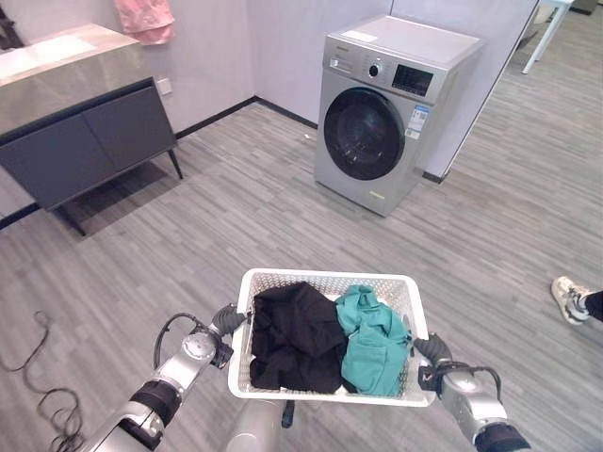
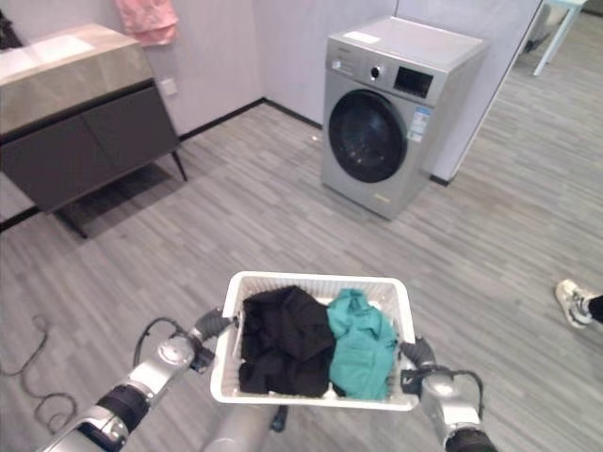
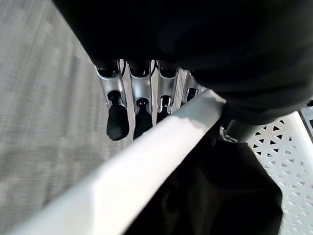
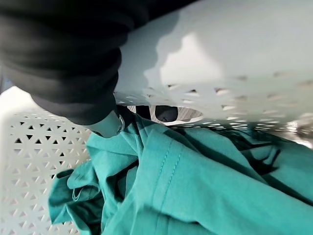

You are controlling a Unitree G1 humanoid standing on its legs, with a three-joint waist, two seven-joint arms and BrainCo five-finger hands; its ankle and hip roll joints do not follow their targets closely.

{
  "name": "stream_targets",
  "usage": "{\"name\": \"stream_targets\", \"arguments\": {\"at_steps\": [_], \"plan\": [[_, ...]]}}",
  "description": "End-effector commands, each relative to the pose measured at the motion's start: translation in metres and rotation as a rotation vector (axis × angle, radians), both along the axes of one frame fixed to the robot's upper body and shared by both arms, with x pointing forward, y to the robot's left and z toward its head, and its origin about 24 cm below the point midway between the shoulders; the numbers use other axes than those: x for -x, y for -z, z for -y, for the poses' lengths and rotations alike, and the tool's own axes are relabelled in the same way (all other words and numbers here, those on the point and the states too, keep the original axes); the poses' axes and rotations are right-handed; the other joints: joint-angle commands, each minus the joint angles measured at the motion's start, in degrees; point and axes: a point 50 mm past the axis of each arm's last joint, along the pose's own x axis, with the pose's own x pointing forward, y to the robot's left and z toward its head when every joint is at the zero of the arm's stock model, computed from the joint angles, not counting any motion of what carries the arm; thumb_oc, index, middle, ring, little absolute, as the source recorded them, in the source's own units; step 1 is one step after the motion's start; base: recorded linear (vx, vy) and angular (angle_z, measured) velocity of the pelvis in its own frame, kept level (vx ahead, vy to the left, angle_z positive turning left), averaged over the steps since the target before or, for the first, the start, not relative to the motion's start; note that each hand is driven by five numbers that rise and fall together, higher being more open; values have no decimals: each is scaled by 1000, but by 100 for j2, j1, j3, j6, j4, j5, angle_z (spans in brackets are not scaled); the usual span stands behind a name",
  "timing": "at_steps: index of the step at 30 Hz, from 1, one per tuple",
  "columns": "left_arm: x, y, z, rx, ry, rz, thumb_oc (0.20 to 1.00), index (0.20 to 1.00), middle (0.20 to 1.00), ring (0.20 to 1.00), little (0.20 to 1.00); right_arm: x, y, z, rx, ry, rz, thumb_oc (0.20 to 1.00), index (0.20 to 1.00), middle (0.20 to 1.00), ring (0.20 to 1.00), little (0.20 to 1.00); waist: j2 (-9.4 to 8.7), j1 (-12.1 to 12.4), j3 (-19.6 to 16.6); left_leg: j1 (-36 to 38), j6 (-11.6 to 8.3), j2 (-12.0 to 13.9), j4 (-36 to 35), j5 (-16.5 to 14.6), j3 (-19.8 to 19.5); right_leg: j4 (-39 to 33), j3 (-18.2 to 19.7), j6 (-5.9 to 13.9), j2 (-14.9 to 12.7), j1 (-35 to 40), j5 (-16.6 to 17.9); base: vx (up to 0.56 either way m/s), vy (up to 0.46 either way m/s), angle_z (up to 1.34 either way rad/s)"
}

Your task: Grab the laundry basket,head to the washer,open it,put in the laundry and shut it.

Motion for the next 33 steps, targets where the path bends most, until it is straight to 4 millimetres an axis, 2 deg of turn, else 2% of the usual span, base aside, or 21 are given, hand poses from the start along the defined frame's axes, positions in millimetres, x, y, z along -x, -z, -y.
{"name": "stream_targets", "arguments": {"at_steps": [1, 2, 4, 6, 7, 8, 10, 12, 13, 16, 17, 18, 20, 21, 22, 24, 26, 27, 28, 31, 33], "plan": [[-35, -46, -4, 111, -32, 213, 200, 200, 200, 200, 200, -18, -27, -10, -210, -17, 214, 200, 200, 200, 200, 200, 213, 141, -444, 540, -977, 1021, -374, 1224, -583, 352, 327, 379, -848, -579, -112, 530, 158, -24], [-34, -45, -5, 106, -33, 210, 200, 200, 200, 200, 200, -15, -24, -11, -225, -6, 207, 200, 200, 200, 200, 200, 144, 149, -501, 574, -957, 971, -267, 1292, -587, 558, 362, 456, -927, -563, 40, 486, 143, -52], [-31, -44, -9, 96, -37, 206, 200, 200, 200, 200, 200, -12, -19, -14, -242, 2, 196, 200, 200, 200, 200, 200, -1, 159, -598, 758, -833, 820, -72, 1167, -521, 1146, 390, 758, -1111, -626, 557, 503, 163, -90], [-29, -42, -13, 94, -46, 203, 200, 200, 200, 200, 200, -9, -15, -13, -237, 7, 173, 200, 200, 200, 200, 200, -52, 166, -642, 980, -665, 753, 44, 894, -356, 2196, 251, 1195, -1368, -949, 1452, 376, 168, -45], [-29, -42, -12, 94, -46, 203, 200, 200, 200, 200, 200, -9, -15, -13, -237, 7, 174, 200, 200, 200, 200, 200, -35, 177, -655, 963, -669, 777, 46, 899, -352, 2190, 262, 1192, -1348, -968, 1471, 373, 236, -9], [-26, -41, -14, 102, -52, 200, 200, 200, 200, 200, 200, -8, -12, -13, -238, 10, 160, 200, 200, 200, 200, 200, 71, 95, -607, 1323, -499, 794, 90, 617, -338, 3392, -21, 1392, -1522, -1469, 2005, 361, 239, -22], [-26, -40, -15, 104, -65, 199, 200, 200, 200, 200, 200, -8, -11, -16, -239, 3, 156, 200, 200, 200, 200, 200, 253, 10, -552, 1768, -388, 923, 14, 394, -275, 4037, -450, 1257, -1775, -2018, 1880, 415, 282, -14], [-28, -43, -14, 103, -60, 204, 200, 200, 200, 200, 200, -6, -11, -14, -241, -2, 153, 200, 200, 200, 200, 200, 290, -171, -428, 2090, -358, 868, -27, 241, -328, 3891, -739, 1051, -2072, -2532, 1392, 332, 137, -9], [-29, -44, -14, 102, -56, 207, 200, 200, 200, 200, 200, -5, -11, -12, -240, -1, 152, 200, 200, 200, 200, 200, 316, -254, -408, 2195, -381, 863, -31, 180, -419, 3481, -847, 978, -2054, -2672, 1214, 342, 28, 14], [-32, -48, -12, 99, -43, 224, 200, 200, 200, 200, 200, -3, -14, -3, -232, 19, 165, 200, 200, 200, 200, 200, 241, -434, -348, 2407, -516, 808, -4, -66, -638, 1671, -686, 909, -1912, -2862, 901, 290, -75, 51], [-33, -48, -12, 99, -43, 225, 200, 200, 200, 200, 200, -3, -15, -3, -232, 19, 165, 200, 200, 200, 200, 200, 251, -440, -352, 2399, -520, 818, -5, -58, -645, 1630, -697, 905, -1901, -2849, 930, 297, -143, 64], [-35, -50, -8, 93, -32, 239, 200, 200, 200, 200, 200, -3, -17, 2, -228, 31, 173, 200, 200, 200, 200, 200, 150, -530, -318, 2456, -601, 723, 76, -217, -842, 631, -159, 1006, -1837, -3058, 1178, 273, -131, 55], [-38, -49, -3, 88, -21, 244, 200, 200, 200, 200, 200, -5, -20, 4, -229, 38, 189, 200, 200, 200, 200, 200, 95, -606, -251, 2555, -657, 703, 208, -413, -992, 244, 234, 1143, -1802, -3235, 1543, 271, -131, 45], [-38, -49, -3, 88, -21, 245, 200, 200, 200, 200, 200, -5, -20, 4, -229, 38, 189, 200, 200, 200, 200, 200, 103, -608, -248, 2554, -657, 709, 221, -426, -996, 237, 228, 1143, -1797, -3226, 1545, 225, -134, 95], [-44, -53, 7, 82, 13, 260, 200, 200, 200, 200, 200, -3, -22, 7, -244, 54, 207, 200, 200, 200, 200, 200, -1, -636, -295, 2572, -709, 677, 306, -555, -1130, 146, 345, 1066, -1817, -3013, 1510, 227, -170, 103], [-44, -52, 11, 80, 23, 257, 200, 200, 200, 200, 200, -3, -24, 9, -254, 61, 227, 200, 200, 200, 200, 200, -12, -653, -331, 2597, -761, 753, 359, -582, -1193, 188, 236, 1028, -1800, -2930, 1485, 221, -197, 108], [-43, -47, 16, 81, 32, 242, 200, 200, 200, 200, 200, 0, -24, 11, -259, 73, 236, 200, 200, 200, 200, 200, -4, -690, -469, 2639, -974, 1043, 448, -554, -1380, 220, -150, 918, -1713, -2718, 1297, 205, -237, 116], [-43, -47, 16, 81, 32, 242, 200, 200, 200, 200, 200, 0, -24, 11, -259, 73, 236, 200, 200, 200, 200, 200, 2, -710, -469, 2633, -978, 1049, 459, -561, -1402, 215, -173, 914, -1712, -2708, 1294, 164, -254, 84], [-43, -47, 20, 88, 46, 235, 200, 200, 200, 200, 200, 3, -25, 15, -252, 84, 237, 200, 200, 200, 200, 200, -27, -711, -488, 2412, -1104, 1177, 1005, -425, -1397, 111, -391, 828, -1685, -2467, 1190, 106, -234, 82], [-46, -51, 26, 110, 50, 247, 200, 200, 200, 200, 200, 2, -29, 22, -232, 96, 252, 200, 200, 200, 200, 200, -98, -702, -316, 1627, -1109, 1289, 2253, -67, -1332, 46, -500, 650, -1622, -2196, 1099, 20, -171, 60], [-49, -55, 31, 124, 57, 261, 200, 200, 200, 200, 200, 0, -33, 26, -227, 114, 271, 200, 200, 200, 200, 200, -134, -705, -256, 1453, -1062, 1658, 1807, -65, -1000, -40, -603, 670, -1706, -2109, 1041, 6, 15, 24]]}}
